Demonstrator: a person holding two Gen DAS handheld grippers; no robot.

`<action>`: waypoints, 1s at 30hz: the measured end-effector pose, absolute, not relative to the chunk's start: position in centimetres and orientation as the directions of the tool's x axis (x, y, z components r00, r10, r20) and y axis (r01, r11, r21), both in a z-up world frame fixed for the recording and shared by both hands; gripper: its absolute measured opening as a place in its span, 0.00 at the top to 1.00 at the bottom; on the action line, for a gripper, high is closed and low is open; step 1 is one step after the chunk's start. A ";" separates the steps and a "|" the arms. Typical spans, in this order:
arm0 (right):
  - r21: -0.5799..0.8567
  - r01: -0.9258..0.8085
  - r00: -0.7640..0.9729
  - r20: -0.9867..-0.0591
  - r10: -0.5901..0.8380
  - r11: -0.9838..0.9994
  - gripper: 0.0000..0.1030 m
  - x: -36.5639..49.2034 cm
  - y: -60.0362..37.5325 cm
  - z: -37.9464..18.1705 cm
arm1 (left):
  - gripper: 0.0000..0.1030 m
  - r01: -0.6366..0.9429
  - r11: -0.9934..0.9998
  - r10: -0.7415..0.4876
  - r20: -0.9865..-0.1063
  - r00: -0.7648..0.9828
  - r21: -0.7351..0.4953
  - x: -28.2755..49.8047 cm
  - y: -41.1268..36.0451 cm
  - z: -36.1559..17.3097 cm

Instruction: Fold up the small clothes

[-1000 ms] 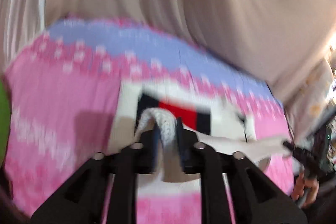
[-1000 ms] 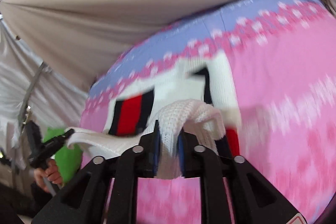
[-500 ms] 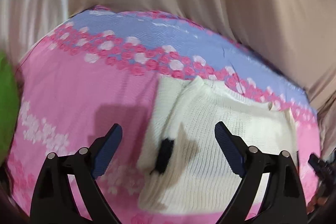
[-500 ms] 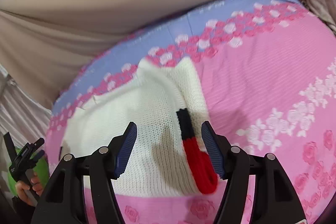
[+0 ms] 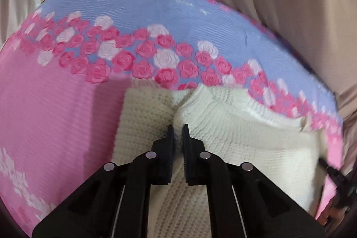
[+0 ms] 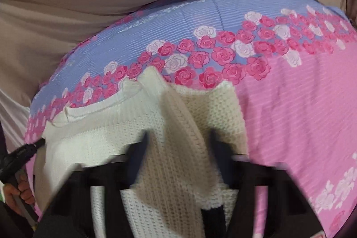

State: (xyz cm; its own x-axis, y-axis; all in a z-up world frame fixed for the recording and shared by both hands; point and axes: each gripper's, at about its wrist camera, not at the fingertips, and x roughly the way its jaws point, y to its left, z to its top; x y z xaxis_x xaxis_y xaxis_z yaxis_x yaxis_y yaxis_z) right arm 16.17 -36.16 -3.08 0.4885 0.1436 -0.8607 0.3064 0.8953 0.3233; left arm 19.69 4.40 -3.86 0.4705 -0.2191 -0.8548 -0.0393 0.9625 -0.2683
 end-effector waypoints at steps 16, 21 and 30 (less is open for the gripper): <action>0.360 -0.133 0.484 -0.790 0.377 0.923 0.93 -1.4 -32.0 11.9 | 0.95 0.078 0.943 -0.322 -0.829 0.457 -0.323 8.6 10.1 6.0; 0.438 0.126 0.639 -0.722 0.265 0.890 0.93 9.4 -39.3 6.2 | 0.95 0.024 0.974 -0.207 -0.854 0.478 -0.223 18.8 6.9 0.8; 0.431 0.317 0.580 -0.793 0.186 0.845 0.58 11.7 -38.2 -0.7 | 0.65 -0.023 0.972 -0.193 -0.853 0.484 -0.233 18.5 6.4 -2.0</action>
State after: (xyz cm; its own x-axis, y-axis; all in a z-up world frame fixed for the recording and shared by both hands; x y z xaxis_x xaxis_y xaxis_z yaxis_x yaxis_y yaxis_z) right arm 11.71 -38.21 -0.72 0.5800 0.1864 -0.7930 0.3171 0.8450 0.4305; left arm 18.48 6.38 -1.95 0.4842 -0.1931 -0.8534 -0.0227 0.9722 -0.2329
